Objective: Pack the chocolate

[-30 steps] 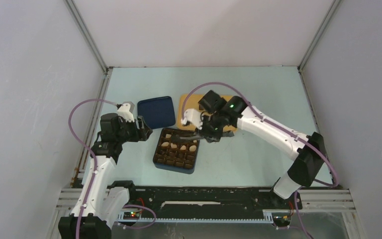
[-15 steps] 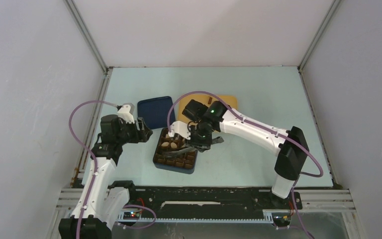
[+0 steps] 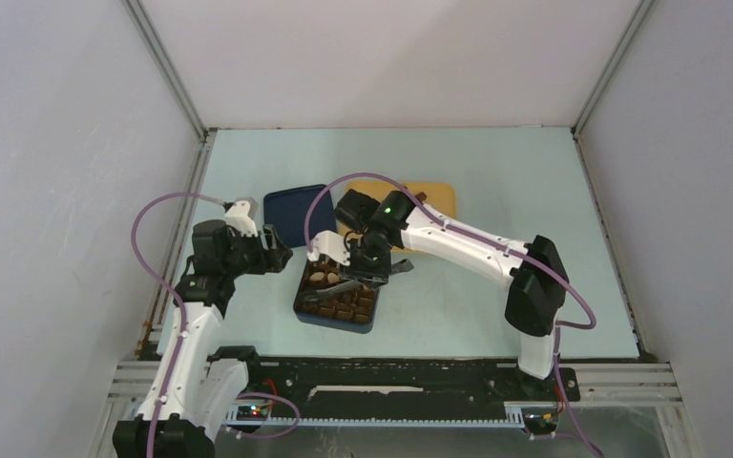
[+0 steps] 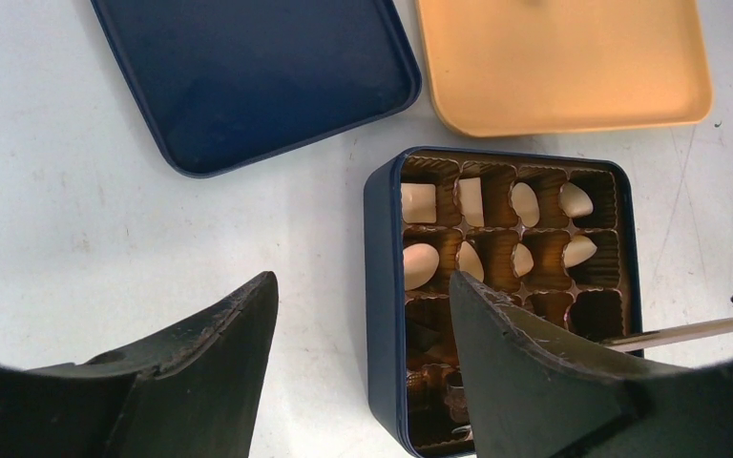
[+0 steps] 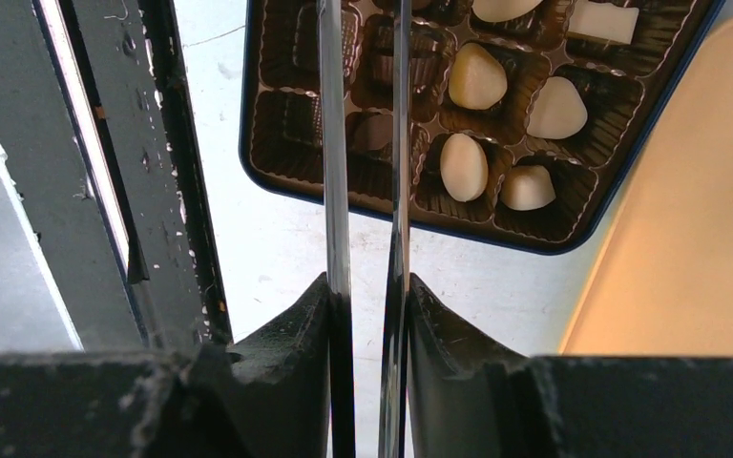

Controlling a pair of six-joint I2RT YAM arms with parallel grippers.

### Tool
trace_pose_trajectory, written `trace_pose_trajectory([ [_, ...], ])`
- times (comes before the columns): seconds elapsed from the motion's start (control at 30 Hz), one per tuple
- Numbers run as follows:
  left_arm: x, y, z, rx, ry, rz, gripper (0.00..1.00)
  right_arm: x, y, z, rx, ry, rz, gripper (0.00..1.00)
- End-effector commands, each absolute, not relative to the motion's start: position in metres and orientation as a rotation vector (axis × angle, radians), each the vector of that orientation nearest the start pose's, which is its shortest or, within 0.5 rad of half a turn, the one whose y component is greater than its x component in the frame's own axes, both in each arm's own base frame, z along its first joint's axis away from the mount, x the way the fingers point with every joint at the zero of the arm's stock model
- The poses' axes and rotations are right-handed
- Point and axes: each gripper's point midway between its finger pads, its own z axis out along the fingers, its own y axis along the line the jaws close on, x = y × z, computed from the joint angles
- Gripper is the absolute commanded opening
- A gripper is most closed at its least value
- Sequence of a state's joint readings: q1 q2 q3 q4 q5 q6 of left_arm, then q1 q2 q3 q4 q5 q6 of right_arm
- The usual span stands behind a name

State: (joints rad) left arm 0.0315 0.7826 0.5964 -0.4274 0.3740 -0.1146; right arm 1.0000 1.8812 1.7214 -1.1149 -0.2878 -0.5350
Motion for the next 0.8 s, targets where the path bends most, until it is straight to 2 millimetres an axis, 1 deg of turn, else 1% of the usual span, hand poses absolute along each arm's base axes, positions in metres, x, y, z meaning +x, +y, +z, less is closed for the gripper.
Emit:
trace_pose_trajectory([
  [0.0, 0.257, -0.061, 0.148, 0.066, 2.135, -0.461, 0.71, 0.19, 0.354, 0.147, -2.033, 1.993, 0.506, 0.32],
  [0.1, 0.258, -0.061, 0.148, 0.064, 2.135, -0.462, 0.71, 0.189, 0.354, 0.151, -2.025, 1.988, 0.512, 0.35],
  [0.43, 0.258, -0.061, 0.147, 0.064, 2.139, -0.464, 0.71, 0.191, 0.348, 0.164, -1.99, 1.981, 0.531, 0.35],
  [0.57, 0.258, -0.061, 0.147, 0.063, 2.139, -0.463, 0.71, 0.207, 0.334, 0.176, -1.909, 1.997, 0.524, 0.34],
  [0.7, 0.258, -0.06, 0.147, 0.061, 2.137, -0.461, 0.71, 0.231, 0.312, 0.187, -1.773, 2.045, 0.523, 0.34],
  [0.77, 0.259, -0.06, 0.146, 0.061, 2.139, -0.461, 0.71, 0.246, 0.298, 0.193, -1.692, 2.071, 0.509, 0.34],
])
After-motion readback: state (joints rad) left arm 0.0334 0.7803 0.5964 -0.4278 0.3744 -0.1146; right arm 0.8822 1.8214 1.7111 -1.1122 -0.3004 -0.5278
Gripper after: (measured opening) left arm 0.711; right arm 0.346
